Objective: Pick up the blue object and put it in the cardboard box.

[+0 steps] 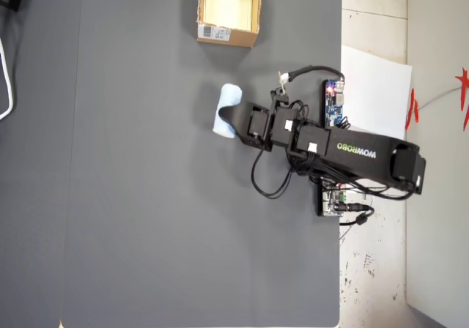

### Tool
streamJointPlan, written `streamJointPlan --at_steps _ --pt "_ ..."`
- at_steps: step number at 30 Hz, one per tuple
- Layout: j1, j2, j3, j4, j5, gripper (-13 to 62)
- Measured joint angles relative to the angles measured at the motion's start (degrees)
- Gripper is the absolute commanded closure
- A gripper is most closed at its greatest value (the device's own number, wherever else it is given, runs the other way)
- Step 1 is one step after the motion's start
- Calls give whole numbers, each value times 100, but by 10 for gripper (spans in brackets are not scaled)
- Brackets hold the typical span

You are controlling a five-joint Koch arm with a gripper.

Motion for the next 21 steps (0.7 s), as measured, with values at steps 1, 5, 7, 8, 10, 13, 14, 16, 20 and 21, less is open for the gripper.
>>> streamJointPlan --at_steps 1,5,7,8,10,13,14,16,20,21 --pt "114 0 0 0 -26 372" --pt "580 0 0 0 -105 372" --pt "791 0 0 0 -149 372" --pt "888 0 0 0 -185 372" --pt "1143 0 -9 0 -325 372" --pt "1406 0 -378 211 -598 372" --pt "1468 0 -545 316 -668 372" --pt "1608 0 -1002 1037 -949 372" --pt "1784 -18 -1538 1380 -1310 372" --pt "1872 -123 -1626 1389 -1345 372"
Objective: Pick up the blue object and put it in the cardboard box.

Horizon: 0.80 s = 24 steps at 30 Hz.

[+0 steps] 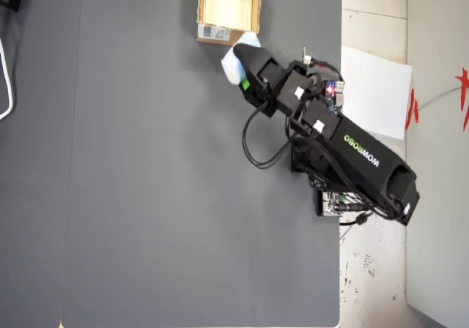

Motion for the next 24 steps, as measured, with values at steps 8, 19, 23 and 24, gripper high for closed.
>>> streamJointPlan --at_steps 8,19,23,24 --pt "545 -1310 -1327 105 -185 372" --pt "1380 -2944 -2637 123 -352 325" --pt "1415 -2997 -2628 123 -360 225" --pt "1415 -3006 -2628 123 -360 225"
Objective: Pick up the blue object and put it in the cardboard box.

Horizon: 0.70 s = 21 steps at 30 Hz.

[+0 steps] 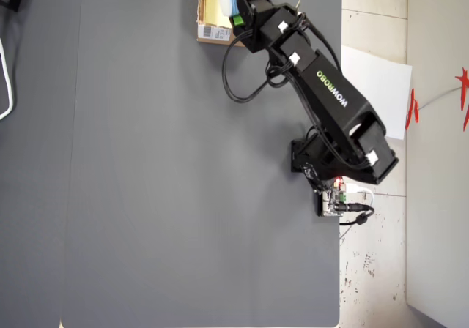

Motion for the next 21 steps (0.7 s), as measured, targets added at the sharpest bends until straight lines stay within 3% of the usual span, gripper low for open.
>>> streamJointPlan --at_steps 4,14,21 --pt "9 9 0 0 9 187" --pt "-193 325 352 -9 193 185" --pt "-1195 1072 1389 -817 914 185"
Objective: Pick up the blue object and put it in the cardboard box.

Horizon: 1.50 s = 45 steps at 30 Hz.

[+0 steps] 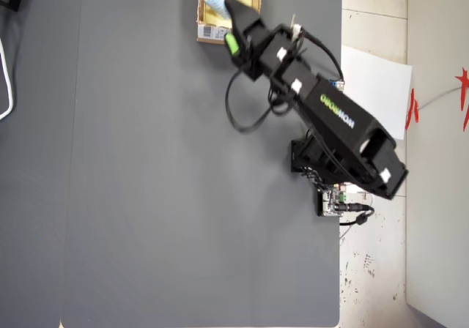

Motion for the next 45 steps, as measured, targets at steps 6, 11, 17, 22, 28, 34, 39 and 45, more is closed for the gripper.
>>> streamJointPlan --at_steps 6,11,17,22,28,34,39,45 --pt "-782 589 817 -571 334 185" --pt "-1529 1125 1521 -993 439 186" --pt "-2285 1767 2162 -1020 853 186" --pt "-2795 1934 2672 -1046 1204 186" --pt "-3366 2048 3507 -1134 1679 185" --pt "-3621 2057 3920 -1213 1854 185" --pt "-3630 2057 4351 -1266 1942 168" --pt "-3630 2057 4438 -1257 2039 150"
